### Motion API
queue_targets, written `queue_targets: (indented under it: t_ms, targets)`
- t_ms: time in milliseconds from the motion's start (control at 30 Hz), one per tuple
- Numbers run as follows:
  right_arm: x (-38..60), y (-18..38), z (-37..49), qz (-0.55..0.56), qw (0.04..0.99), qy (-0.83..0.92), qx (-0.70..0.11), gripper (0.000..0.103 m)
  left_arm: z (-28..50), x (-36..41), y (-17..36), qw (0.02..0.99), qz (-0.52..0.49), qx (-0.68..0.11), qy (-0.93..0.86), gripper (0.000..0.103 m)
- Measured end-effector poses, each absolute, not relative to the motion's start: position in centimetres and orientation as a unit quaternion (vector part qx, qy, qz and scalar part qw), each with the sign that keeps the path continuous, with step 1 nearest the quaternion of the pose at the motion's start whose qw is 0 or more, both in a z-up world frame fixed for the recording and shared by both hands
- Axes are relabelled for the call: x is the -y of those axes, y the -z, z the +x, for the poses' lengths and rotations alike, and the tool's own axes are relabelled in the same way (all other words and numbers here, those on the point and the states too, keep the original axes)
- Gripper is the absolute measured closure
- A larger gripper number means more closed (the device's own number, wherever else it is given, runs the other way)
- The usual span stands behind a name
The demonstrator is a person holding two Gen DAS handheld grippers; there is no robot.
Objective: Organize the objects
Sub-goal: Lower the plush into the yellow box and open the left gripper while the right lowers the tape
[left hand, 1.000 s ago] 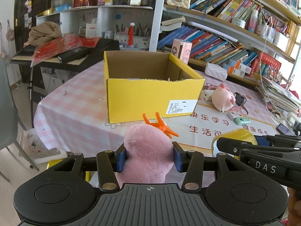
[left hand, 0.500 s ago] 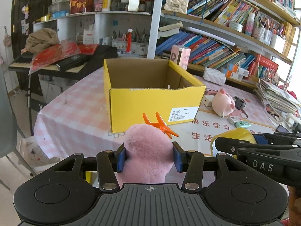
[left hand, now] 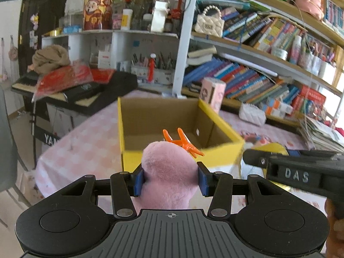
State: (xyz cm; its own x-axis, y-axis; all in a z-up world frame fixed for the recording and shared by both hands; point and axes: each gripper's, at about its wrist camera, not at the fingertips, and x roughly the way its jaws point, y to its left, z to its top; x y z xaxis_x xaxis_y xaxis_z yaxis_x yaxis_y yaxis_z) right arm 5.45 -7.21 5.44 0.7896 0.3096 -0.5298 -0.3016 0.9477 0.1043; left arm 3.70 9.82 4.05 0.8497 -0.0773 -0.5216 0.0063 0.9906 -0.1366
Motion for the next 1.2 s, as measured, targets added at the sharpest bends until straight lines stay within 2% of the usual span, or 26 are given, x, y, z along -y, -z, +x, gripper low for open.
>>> queue_targets:
  t_ms: [267,433,600,1000,1200]
  targets:
    - [6.4,-7.4,12.7,0.0,0.951,-0.191,-0.243,0.066,9.5,-10.1,-4.4,0.962,-0.059,-0.267,-0.022,0.057]
    - [5.7,-7.0,17.5,-0.018,0.944,-0.218,-0.246,0.066,12.5,-9.7,-3.0,0.956,-0.048,-0.287,-0.046,0.057]
    - [4.7,-4.9,21.1,-0.061,0.927,-0.254,-0.268,0.066,14.2,-8.4,-2.0,0.956,-0.009,-0.285,-0.065,0.056]
    - [3.7,0.5,25.6,-0.134,0.882,-0.306,-0.333,0.066,17.2,-6.9,-0.8,0.951,0.01,-0.3,-0.078,0.054]
    - [3.2,1.5,25.4,-0.196,0.873,-0.316,-0.316,0.065,18.4,-7.1,1.5,0.941,0.007,-0.328,-0.088,0.054]
